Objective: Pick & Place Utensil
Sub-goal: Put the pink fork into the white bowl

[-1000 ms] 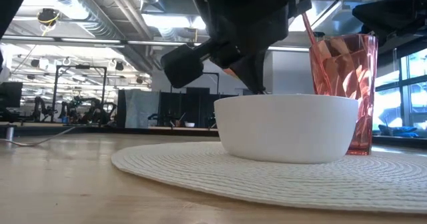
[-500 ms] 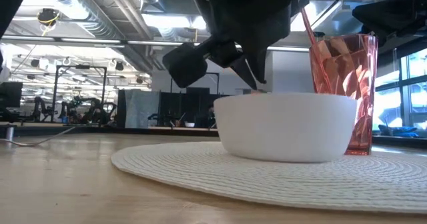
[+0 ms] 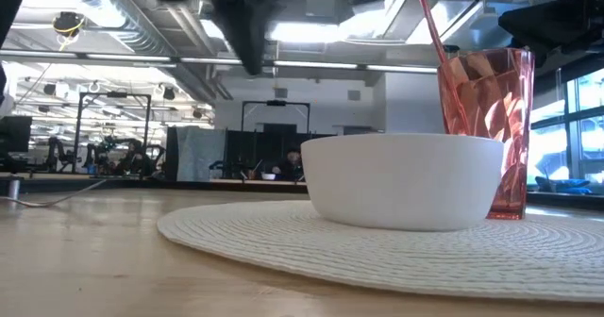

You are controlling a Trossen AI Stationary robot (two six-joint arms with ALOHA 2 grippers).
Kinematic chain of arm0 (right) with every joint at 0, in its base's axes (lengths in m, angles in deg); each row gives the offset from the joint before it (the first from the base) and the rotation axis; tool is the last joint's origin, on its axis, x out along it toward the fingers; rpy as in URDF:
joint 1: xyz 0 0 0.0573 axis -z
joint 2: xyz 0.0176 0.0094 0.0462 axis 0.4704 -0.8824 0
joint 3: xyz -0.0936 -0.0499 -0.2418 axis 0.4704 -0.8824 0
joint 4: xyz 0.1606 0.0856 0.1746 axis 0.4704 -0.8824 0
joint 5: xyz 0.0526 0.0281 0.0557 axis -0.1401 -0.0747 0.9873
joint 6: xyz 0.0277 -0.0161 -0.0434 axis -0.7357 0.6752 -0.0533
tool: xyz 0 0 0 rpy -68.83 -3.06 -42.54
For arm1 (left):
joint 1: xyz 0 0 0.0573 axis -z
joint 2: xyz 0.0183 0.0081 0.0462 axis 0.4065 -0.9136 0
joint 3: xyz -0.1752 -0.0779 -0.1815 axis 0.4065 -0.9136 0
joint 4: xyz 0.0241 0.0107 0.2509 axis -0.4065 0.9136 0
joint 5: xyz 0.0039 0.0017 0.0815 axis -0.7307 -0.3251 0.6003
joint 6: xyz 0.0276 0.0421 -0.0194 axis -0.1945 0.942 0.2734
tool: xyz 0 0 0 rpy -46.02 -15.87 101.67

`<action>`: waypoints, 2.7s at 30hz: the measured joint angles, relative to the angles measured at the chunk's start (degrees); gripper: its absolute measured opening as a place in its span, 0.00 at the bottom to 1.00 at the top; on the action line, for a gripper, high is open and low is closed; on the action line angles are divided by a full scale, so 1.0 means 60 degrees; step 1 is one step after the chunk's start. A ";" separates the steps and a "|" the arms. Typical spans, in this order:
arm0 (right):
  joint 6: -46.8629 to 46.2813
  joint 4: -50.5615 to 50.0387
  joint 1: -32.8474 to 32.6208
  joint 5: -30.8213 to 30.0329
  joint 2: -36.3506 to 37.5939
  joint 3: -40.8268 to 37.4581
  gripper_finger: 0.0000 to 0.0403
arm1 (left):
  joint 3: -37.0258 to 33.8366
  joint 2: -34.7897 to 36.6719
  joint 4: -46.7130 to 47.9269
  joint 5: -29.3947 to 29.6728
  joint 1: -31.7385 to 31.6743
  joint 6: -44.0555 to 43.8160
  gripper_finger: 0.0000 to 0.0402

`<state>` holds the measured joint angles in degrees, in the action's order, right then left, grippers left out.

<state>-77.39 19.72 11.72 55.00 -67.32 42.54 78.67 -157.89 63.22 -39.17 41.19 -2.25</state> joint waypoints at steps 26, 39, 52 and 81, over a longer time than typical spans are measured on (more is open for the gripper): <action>-0.0007 -0.0081 0.0000 0.0000 0.0000 -0.0004 0.06 | -1.1117 0.7072 -0.5845 -0.4322 0.1371 -1.0588 0.47; 0.0027 -0.0291 -0.0004 0.0000 0.0000 -0.0004 0.06 | -1.1547 0.7035 -0.5144 -0.4389 0.1617 -1.0892 0.54; -0.0011 -0.0361 -0.0004 -0.0007 0.0000 -0.0004 0.06 | -1.3202 0.7130 -0.7283 -0.4962 0.1546 -1.1398 0.50; -0.0274 -0.0285 0.0000 -0.0014 -0.0004 -0.0004 0.06 | -0.8848 0.6140 -0.5951 -0.0379 0.0985 -0.6655 0.01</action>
<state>-79.03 18.01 11.72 54.92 -67.34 42.52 25.59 -121.05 27.51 -41.44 47.10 -42.18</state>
